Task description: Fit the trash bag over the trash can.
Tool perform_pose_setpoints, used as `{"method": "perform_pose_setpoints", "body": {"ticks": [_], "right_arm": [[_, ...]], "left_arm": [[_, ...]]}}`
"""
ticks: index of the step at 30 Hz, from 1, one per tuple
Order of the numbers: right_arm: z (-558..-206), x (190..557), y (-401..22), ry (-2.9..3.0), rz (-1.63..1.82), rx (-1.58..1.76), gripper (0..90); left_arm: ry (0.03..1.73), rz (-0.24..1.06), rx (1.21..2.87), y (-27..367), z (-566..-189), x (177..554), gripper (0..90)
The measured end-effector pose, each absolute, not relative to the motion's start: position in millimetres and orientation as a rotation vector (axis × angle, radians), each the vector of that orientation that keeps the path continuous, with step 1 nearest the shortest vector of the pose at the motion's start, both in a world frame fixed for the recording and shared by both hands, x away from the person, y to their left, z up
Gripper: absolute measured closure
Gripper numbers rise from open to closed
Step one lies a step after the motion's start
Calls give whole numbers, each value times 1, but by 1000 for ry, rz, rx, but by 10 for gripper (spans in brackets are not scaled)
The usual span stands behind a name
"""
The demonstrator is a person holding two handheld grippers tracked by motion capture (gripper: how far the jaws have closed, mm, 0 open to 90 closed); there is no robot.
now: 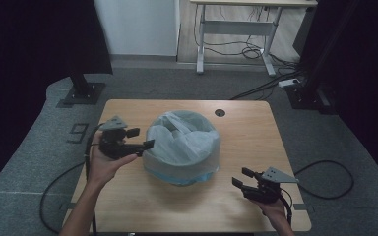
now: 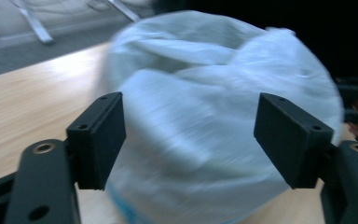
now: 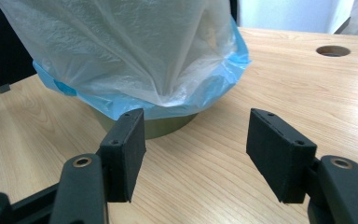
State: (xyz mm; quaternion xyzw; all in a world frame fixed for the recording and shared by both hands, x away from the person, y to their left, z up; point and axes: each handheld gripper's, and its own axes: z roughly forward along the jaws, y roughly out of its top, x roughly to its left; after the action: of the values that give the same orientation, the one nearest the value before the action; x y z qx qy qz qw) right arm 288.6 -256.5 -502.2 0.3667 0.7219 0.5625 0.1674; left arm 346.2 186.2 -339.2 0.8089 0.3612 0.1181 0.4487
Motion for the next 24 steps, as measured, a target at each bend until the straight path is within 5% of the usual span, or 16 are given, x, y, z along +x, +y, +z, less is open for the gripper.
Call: {"method": "perform_pose_setpoints", "body": {"ticks": [7, 24], "right_arm": [[-503, 286, -261, 2059, 1595, 1053, 364], [-505, 288, -260, 2077, 1571, 1067, 366]], "left_arm": [[847, 238, 2206, 141, -341, 366, 258], [912, 162, 2410, 108, -362, 391, 284]]}}
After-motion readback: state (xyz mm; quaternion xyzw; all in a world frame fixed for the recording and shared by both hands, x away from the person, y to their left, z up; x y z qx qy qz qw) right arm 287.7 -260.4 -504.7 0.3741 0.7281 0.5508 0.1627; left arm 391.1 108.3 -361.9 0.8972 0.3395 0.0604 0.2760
